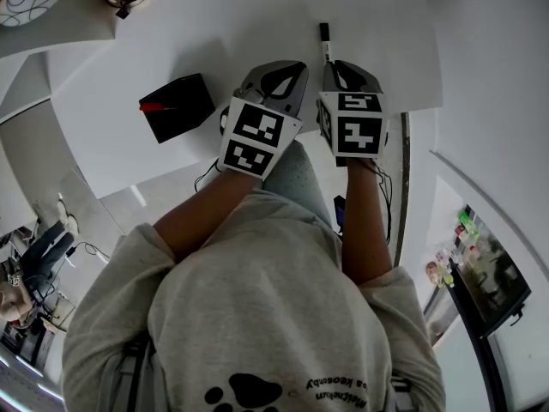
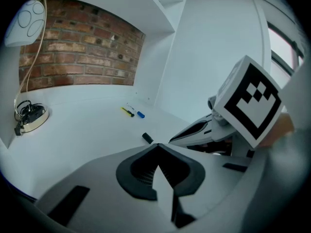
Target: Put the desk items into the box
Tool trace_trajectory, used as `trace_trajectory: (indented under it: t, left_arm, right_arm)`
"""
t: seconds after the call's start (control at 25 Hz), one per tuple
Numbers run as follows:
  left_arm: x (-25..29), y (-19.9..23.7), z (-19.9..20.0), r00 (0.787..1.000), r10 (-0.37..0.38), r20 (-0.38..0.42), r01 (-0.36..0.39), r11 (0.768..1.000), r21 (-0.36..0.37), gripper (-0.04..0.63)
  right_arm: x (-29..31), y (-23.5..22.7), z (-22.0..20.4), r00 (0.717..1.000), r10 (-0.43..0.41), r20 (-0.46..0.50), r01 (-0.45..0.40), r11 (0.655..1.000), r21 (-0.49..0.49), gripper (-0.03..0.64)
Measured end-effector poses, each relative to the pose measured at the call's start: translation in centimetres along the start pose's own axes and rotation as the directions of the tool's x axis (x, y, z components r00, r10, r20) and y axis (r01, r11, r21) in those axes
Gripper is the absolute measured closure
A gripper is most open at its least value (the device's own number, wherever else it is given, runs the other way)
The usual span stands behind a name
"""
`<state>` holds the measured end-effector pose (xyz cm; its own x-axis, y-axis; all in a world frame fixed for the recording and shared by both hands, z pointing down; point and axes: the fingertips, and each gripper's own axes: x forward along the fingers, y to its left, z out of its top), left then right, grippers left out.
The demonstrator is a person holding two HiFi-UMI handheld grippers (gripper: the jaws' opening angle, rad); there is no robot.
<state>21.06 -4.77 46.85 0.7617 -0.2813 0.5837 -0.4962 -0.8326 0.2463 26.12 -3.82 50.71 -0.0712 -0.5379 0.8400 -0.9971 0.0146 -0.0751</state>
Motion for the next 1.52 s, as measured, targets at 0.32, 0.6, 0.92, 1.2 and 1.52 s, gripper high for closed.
trace_trajectory:
  t: [0.32, 0.6, 0.92, 1.2, 1.52]
  left_arm:
    - [0.5, 0.7, -0.7, 1.000, -0.001, -0.017, 0.001, 1.000, -0.011, 0.591]
    - [0.5, 0.7, -1.0, 1.000, -0.002, -0.027, 0.001, 1.000, -0.019, 0.591]
    - [0.6, 0.7, -1.2, 0.999, -0.007, -0.033, 0.006, 0.999, -0.041, 0.591]
    - [0.1, 0.9, -1.3, 1.000, 0.002, -0.031, -0.004, 0.998, -0.060, 0.591]
    - [-1.3, 1.1, -1.0, 1.000, 0.010, -0.013, -0.011, 0.998, -0.060, 0.591]
  right_arm:
    - [2.0, 0.3, -1.0, 0.994, 0.054, -0.095, -0.053, 0.998, 0.017, 0.522]
    - [3.1, -0.2, -1.3, 0.981, 0.055, -0.188, -0.058, 0.998, -0.006, 0.522]
    - [4.1, -0.8, -1.3, 0.967, 0.055, -0.250, -0.058, 0.998, -0.005, 0.522]
    - [4.4, -1.0, -1.3, 0.961, 0.061, -0.268, -0.061, 0.998, 0.006, 0.541]
    - [3.5, 0.1, -1.1, 0.970, 0.062, -0.237, -0.060, 0.998, 0.016, 0.543]
